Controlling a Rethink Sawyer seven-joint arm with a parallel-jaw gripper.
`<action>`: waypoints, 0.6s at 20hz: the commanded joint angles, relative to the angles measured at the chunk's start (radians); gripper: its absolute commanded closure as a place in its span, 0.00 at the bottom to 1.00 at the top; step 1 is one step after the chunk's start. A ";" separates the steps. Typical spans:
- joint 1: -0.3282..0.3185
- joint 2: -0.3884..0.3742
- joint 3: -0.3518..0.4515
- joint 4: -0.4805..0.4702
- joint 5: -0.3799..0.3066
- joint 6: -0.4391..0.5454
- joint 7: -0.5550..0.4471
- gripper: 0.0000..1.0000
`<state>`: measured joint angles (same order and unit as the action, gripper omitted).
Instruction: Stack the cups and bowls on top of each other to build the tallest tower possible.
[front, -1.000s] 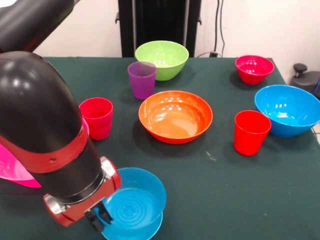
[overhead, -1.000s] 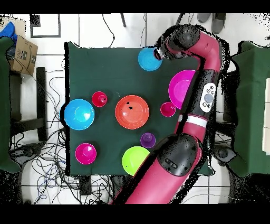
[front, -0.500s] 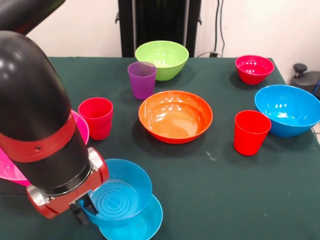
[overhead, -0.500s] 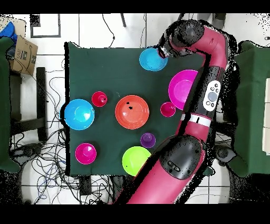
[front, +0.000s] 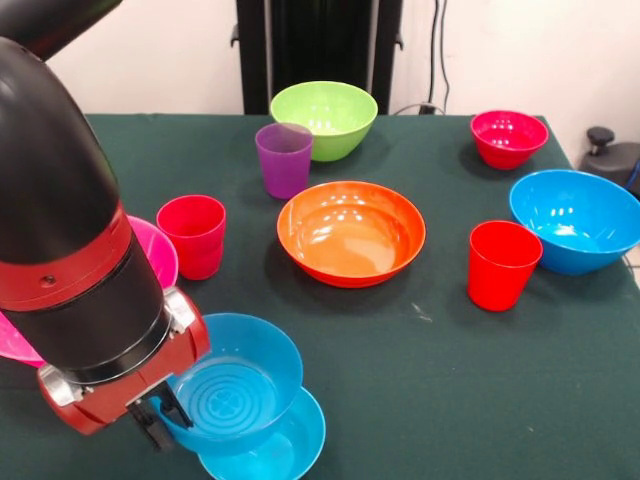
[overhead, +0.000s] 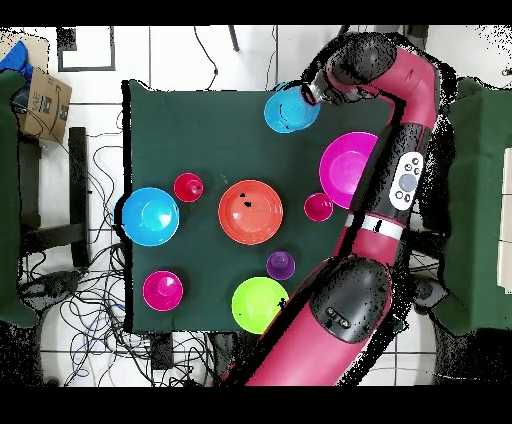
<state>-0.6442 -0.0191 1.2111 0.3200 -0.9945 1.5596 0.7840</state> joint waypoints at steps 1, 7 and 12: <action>-0.003 0.034 0.080 -0.044 -0.098 0.065 -0.369 1.00; -0.006 0.055 0.113 -0.044 -0.105 0.043 -0.381 1.00; -0.014 0.070 0.132 -0.043 -0.103 0.043 -0.389 1.00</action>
<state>-0.6550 -0.0044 1.2995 0.3182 -1.0053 1.5597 0.7441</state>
